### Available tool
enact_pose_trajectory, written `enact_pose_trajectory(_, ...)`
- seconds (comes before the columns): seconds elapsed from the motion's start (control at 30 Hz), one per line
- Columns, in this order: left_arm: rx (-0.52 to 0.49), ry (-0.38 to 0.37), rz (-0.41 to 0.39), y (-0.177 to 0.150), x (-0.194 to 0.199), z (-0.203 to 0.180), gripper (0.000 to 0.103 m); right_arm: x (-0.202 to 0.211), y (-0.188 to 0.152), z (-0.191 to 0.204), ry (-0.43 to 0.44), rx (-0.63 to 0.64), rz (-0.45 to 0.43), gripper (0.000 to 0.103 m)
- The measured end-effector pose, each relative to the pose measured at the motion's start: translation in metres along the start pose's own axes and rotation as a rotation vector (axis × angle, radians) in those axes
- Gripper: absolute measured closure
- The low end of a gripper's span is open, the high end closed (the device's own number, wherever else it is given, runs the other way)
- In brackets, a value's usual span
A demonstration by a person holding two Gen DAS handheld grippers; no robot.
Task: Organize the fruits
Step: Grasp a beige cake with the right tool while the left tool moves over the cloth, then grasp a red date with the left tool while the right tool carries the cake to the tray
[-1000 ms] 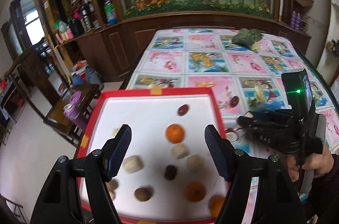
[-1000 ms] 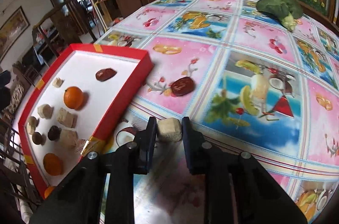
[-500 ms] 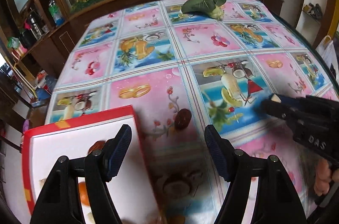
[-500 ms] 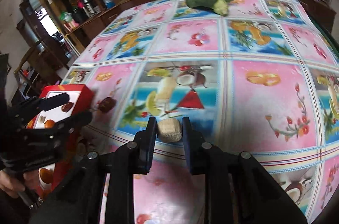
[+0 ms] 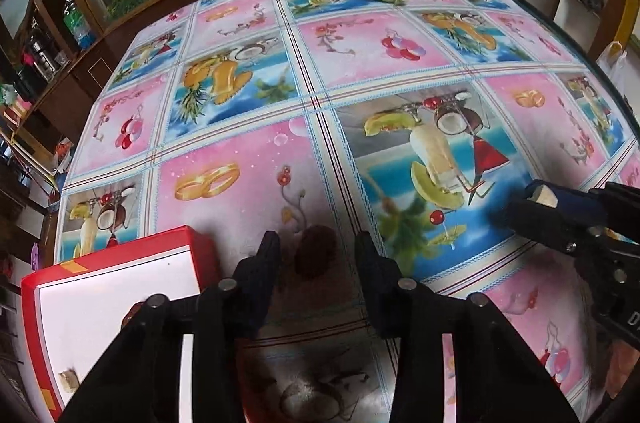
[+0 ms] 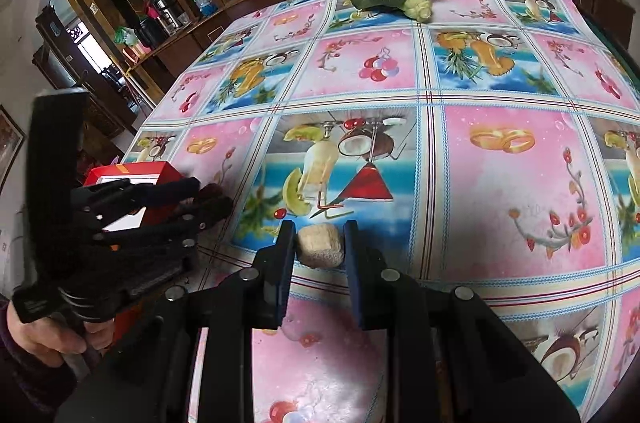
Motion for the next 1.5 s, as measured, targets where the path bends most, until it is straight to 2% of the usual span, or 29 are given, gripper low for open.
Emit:
enact_pose_trajectory(0.07, 0.009, -0.013, -0.002, 0.0, 0.0, 0.0, 0.069, 0.0, 0.0, 0.0, 0.001, 0.0, 0.002, 0.077)
enact_pose_trajectory(0.13, 0.011, -0.036, -0.005, 0.0, 0.0, -0.002, 0.077, -0.001, 0.0, -0.001, -0.002, -0.004, 0.004, 0.077)
enact_pose_trajectory(0.23, -0.01, -0.027, -0.011, 0.0, 0.001, -0.007, 0.085, -0.001, 0.0, -0.001, -0.002, -0.004, 0.002, 0.077)
enact_pose_trajectory(0.47, 0.008, -0.018, -0.003, -0.002, 0.004, -0.006, 0.086, -0.002, 0.002, -0.002, -0.003, -0.002, -0.007, 0.077)
enact_pose_trajectory(0.57, 0.035, -0.029, -0.031, -0.003, 0.015, -0.005, 0.086, 0.001, 0.006, -0.001, 0.006, 0.006, -0.035, 0.077)
enact_pose_trajectory(0.7, 0.062, -0.044, -0.114, -0.002, 0.05, -0.008, 0.086, 0.01, 0.011, 0.005, 0.035, 0.016, -0.087, 0.077)
enact_pose_trajectory(0.83, 0.084, -0.033, -0.222, -0.012, 0.105, -0.002, 0.086, 0.021, 0.016, 0.013, 0.069, 0.029, -0.162, 0.077)
enact_pose_trajectory(0.93, 0.113, -0.005, -0.282, -0.03, 0.143, 0.018, 0.086, 0.028, 0.017, 0.019, 0.108, 0.026, -0.192, 0.077)
enact_pose_trajectory(1.03, 0.171, 0.064, -0.329, -0.061, 0.181, 0.057, 0.086, 0.035, 0.015, 0.031, 0.146, 0.024, -0.215, 0.077)
enact_pose_trajectory(1.17, 0.253, 0.175, -0.343, -0.103, 0.212, 0.11, 0.086, 0.036, 0.005, 0.063, 0.206, 0.034, -0.187, 0.077)
enact_pose_trajectory(1.3, 0.327, 0.269, -0.34, -0.145, 0.235, 0.157, 0.086, 0.04, -0.007, 0.126, 0.296, 0.111, -0.139, 0.077)
enact_pose_trajectory(1.4, 0.367, 0.298, -0.34, -0.163, 0.239, 0.177, 0.086, 0.043, -0.017, 0.191, 0.343, 0.223, -0.093, 0.077)
enact_pose_trajectory(1.5, 0.389, 0.299, -0.345, -0.173, 0.238, 0.19, 0.086, 0.039, -0.029, 0.239, 0.386, 0.284, -0.032, 0.077)
Point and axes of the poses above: each gripper's, at about its wrist camera, not at the fingertips, and x roughly against the way its jaws point, z to its left, y to its top, the point moved 9 cm from there along -x, roughly the way its jaws point, and after that the axes turned 5 degrees about -x, right-handed, at the moved point
